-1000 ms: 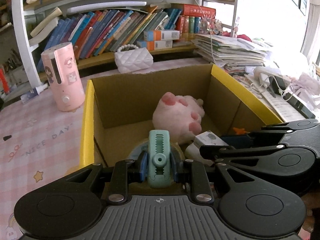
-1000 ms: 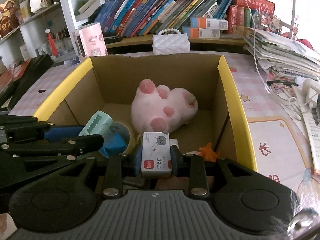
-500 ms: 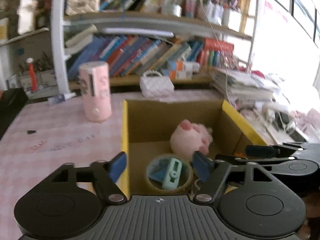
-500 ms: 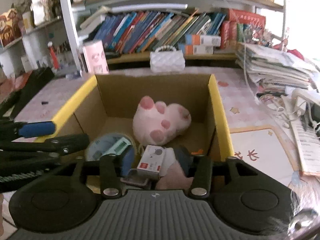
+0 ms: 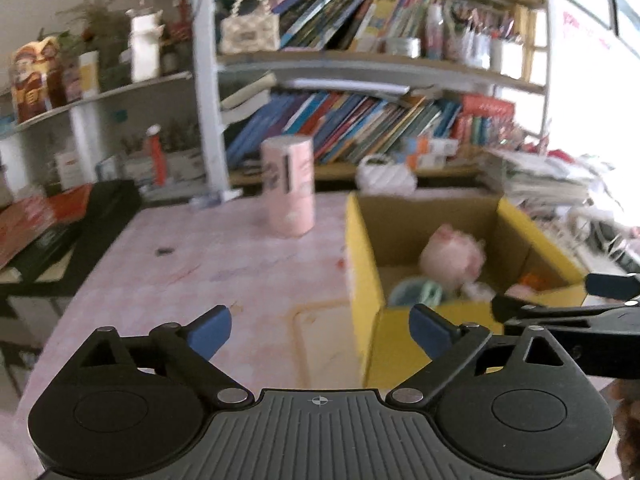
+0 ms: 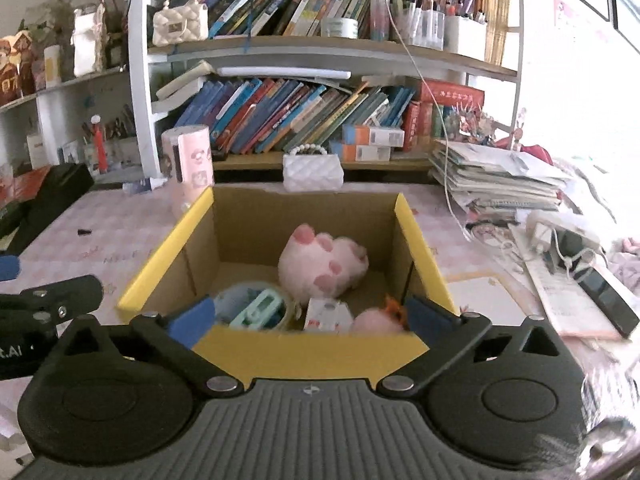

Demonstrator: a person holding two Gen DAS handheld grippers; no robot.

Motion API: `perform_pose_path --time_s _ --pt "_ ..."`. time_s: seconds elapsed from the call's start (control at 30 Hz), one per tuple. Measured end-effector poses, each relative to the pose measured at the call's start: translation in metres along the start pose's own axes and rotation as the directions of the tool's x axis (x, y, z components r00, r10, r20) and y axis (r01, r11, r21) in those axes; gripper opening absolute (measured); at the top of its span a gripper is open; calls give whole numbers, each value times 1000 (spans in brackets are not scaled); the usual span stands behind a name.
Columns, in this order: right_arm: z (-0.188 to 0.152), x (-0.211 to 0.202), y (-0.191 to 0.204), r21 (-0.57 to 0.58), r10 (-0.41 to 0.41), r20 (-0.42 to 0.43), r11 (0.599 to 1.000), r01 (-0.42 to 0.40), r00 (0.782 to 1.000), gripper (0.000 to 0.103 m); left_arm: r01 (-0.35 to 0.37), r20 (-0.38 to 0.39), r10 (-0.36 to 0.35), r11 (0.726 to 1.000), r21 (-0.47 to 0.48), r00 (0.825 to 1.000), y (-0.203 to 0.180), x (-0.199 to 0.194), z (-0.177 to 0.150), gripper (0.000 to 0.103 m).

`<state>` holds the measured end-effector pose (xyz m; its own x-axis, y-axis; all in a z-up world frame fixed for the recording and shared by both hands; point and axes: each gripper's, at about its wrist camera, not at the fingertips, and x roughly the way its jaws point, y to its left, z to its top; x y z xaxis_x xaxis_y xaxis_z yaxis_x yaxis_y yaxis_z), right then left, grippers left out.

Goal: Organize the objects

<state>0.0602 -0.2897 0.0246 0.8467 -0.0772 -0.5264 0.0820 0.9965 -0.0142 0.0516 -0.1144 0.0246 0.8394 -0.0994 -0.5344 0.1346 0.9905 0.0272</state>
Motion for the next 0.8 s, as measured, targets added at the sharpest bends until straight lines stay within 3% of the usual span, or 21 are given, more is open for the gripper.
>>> perform_pose_path --time_s 0.27,0.8 --pt "-28 -24 28 10 1 -80 1000 0 997 103 -33 -38 32 999 -24 999 28 -29 -26 102" --pt "-59 -60 59 2 9 -124 1000 -9 992 103 -55 -112 50 998 -41 992 48 -55 -59 102"
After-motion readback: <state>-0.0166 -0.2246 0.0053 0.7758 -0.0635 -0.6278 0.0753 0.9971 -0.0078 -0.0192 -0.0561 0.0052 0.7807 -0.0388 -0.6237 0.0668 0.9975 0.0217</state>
